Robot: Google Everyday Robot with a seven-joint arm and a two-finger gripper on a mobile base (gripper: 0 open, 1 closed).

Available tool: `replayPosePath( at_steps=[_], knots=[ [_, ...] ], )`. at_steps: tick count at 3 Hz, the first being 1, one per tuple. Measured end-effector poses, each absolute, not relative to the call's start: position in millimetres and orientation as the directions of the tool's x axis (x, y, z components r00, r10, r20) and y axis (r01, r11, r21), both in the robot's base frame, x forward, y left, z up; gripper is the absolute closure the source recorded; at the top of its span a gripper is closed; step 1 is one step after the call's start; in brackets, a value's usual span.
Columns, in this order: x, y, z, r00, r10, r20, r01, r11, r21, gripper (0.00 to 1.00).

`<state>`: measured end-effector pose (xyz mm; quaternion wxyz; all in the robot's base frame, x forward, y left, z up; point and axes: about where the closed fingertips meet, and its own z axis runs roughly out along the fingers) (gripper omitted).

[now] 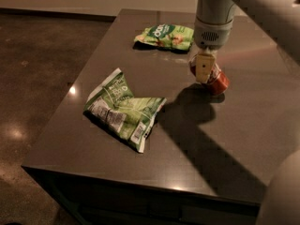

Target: Knock coke can over

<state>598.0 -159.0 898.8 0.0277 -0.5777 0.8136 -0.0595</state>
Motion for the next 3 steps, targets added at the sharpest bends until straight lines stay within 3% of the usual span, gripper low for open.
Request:
replayPosePath(
  at_steps=[2, 3],
  knots=[
    [609.6, -154.3, 896.1, -0.326, -0.945, -0.004, -0.933, 0.323, -0.16, 0.05],
    [613.2, -153.0, 895.4, -0.325, -0.946, -0.013, -0.931, 0.322, -0.169, 0.0]
  ],
)
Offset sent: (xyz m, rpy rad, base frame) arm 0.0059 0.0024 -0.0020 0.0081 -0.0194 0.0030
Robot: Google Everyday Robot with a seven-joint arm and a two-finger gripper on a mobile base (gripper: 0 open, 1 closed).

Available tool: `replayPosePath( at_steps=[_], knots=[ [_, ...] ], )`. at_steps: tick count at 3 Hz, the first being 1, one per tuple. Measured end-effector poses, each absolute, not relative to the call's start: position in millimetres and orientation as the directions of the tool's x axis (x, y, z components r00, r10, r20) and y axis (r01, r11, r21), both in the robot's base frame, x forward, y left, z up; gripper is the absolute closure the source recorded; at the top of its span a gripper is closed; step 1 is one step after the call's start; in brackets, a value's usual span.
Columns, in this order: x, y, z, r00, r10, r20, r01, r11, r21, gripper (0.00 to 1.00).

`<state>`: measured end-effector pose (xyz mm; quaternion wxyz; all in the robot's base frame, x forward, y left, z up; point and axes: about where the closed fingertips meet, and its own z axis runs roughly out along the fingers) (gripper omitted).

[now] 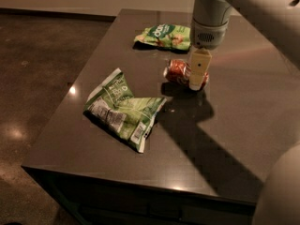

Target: Knock coke can over

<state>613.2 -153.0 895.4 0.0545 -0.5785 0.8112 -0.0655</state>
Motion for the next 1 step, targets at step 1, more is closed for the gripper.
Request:
replayPosePath(
  at_steps=[1],
  knots=[
    [613.2, -153.0, 895.4, -0.325, -0.946, -0.013, -0.931, 0.322, -0.169, 0.0]
  ],
)
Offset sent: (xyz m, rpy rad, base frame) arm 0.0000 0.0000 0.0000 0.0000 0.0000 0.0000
